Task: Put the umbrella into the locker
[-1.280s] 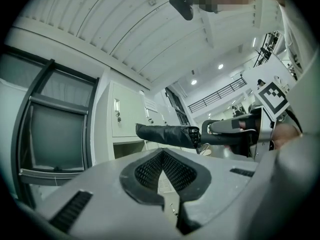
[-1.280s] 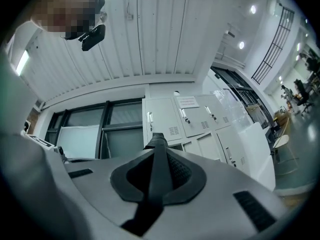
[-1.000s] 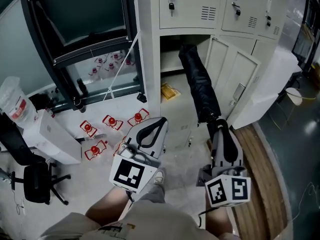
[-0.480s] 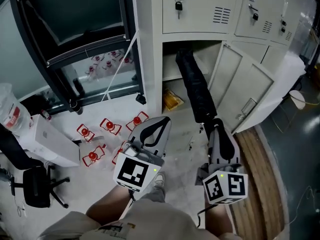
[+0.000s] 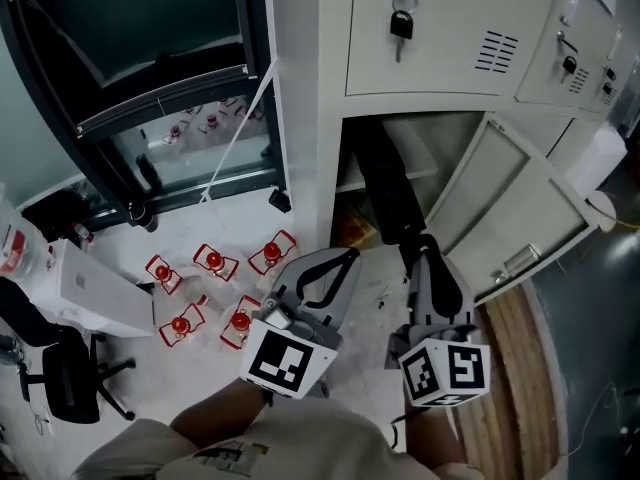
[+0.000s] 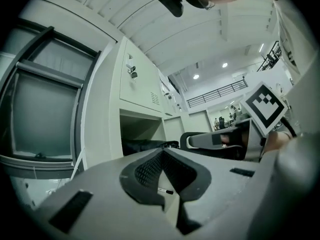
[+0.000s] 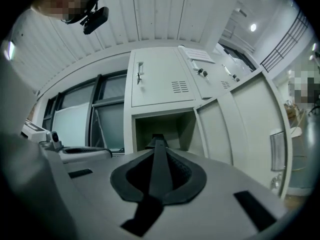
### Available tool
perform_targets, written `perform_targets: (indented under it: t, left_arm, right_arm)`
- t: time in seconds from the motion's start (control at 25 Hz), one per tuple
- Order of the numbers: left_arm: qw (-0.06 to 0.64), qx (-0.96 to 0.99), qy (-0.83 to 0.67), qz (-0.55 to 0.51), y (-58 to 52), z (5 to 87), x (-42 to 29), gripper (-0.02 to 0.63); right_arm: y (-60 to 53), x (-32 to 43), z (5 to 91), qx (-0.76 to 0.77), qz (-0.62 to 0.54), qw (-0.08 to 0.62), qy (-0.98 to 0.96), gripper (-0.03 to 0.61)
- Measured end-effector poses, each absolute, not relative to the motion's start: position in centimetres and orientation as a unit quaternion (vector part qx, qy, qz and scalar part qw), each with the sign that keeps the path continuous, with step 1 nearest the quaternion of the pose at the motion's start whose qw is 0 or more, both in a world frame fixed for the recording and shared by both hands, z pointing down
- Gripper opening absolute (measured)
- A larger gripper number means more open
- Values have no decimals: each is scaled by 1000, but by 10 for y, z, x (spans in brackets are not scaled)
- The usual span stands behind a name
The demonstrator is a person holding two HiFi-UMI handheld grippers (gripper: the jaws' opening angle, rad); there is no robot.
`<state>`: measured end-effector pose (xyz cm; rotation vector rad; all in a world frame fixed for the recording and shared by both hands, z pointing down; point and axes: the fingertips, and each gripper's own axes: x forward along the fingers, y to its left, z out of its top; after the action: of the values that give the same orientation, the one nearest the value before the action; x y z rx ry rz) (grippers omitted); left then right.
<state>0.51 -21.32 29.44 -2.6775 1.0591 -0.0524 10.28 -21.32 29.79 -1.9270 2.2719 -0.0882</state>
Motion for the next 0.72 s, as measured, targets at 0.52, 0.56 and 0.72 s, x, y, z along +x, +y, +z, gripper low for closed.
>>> perform_targets:
  t: [0.52, 0.56, 0.72]
  left_arm:
    - [110, -927, 358, -23, -273, 308, 14, 8]
    - [110, -925, 363, -24, -277, 309, 15, 8]
    - [106, -913, 393, -28, -295, 309, 18, 8]
  right_arm:
    - [-305, 87, 318, -628, -42, 42, 776, 34]
    - [-310, 86, 319, -625, -44, 40, 779, 34]
    - [-334, 88, 328, -606, -56, 29, 793, 35]
